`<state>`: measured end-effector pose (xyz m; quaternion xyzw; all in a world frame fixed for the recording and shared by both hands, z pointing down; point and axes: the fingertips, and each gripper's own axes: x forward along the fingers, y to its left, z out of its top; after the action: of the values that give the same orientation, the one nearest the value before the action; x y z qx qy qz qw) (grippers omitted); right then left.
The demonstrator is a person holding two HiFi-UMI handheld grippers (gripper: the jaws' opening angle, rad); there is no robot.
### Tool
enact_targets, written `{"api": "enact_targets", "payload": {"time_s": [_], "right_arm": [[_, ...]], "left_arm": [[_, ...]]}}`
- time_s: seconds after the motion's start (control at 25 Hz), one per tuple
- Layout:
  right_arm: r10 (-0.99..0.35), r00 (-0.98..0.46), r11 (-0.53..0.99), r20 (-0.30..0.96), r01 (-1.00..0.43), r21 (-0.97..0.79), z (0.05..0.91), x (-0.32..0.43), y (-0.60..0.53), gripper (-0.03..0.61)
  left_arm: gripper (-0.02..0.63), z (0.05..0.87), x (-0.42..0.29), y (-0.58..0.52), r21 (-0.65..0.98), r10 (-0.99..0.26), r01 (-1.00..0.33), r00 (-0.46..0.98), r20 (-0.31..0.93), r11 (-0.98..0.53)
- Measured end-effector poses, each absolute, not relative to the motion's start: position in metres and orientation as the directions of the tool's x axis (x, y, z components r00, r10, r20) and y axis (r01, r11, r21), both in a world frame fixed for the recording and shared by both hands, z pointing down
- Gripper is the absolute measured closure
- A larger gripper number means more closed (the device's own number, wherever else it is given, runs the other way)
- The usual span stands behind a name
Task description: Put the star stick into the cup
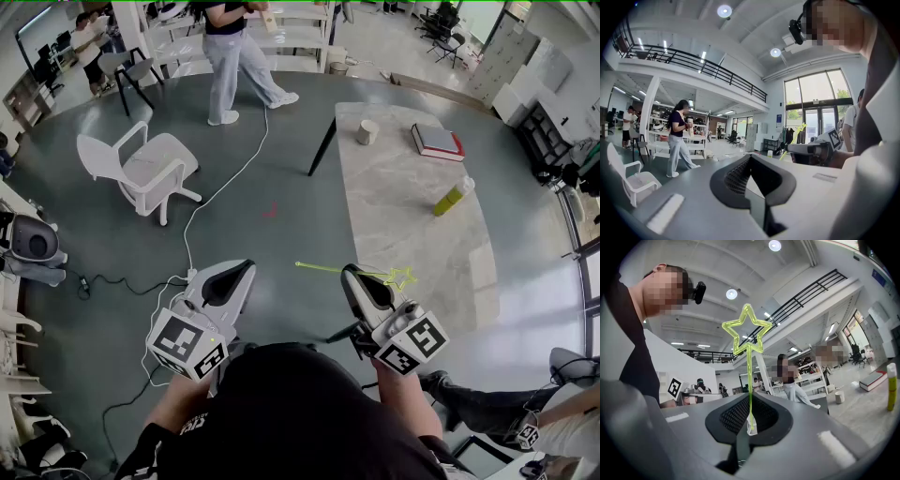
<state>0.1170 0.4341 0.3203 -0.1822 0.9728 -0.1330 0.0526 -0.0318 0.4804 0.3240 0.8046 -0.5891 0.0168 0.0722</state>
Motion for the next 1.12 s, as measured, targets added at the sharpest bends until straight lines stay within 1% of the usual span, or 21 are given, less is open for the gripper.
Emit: {"api": "enact_targets", "payload": {"time_s": [0.2, 0.4, 0.64, 0.92, 1.12], "right_arm": [[-0.360, -0.931, 0.899, -0.056, -0.331, -0.287, 0.323, 0.135, 0.423, 0.552], [-0.329, -0.940, 0.905, -0.085, -0.289, -0.312, 0.324, 0.158, 0.416, 0.549], [-0.328, -0.942, 0.895, -0.072, -0.285, -0.344, 0.338, 0.179, 0.400, 0.549], [-0.338, -0.940, 0.884, -0.048, -0.300, -0.358, 0.350, 0.168, 0.372, 0.549], [-0.397, -0.918, 0.864, -0.017, -0.368, -0.344, 0.363, 0.149, 0.336, 0.549]], "left_arm": [[0.612, 0.325, -0.014, 0.471, 0.104, -0.950, -0.954, 0.292, 0.113, -0.281], [0.612, 0.328, 0.010, 0.461, 0.108, -0.953, -0.957, 0.281, 0.115, -0.269], [0.612, 0.338, 0.031, 0.451, 0.134, -0.954, -0.958, 0.270, 0.132, -0.253], [0.612, 0.349, 0.016, 0.421, 0.141, -0.950, -0.955, 0.279, 0.142, -0.260], [0.612, 0.360, -0.014, 0.380, 0.152, -0.943, -0.948, 0.302, 0.139, -0.281]]}}
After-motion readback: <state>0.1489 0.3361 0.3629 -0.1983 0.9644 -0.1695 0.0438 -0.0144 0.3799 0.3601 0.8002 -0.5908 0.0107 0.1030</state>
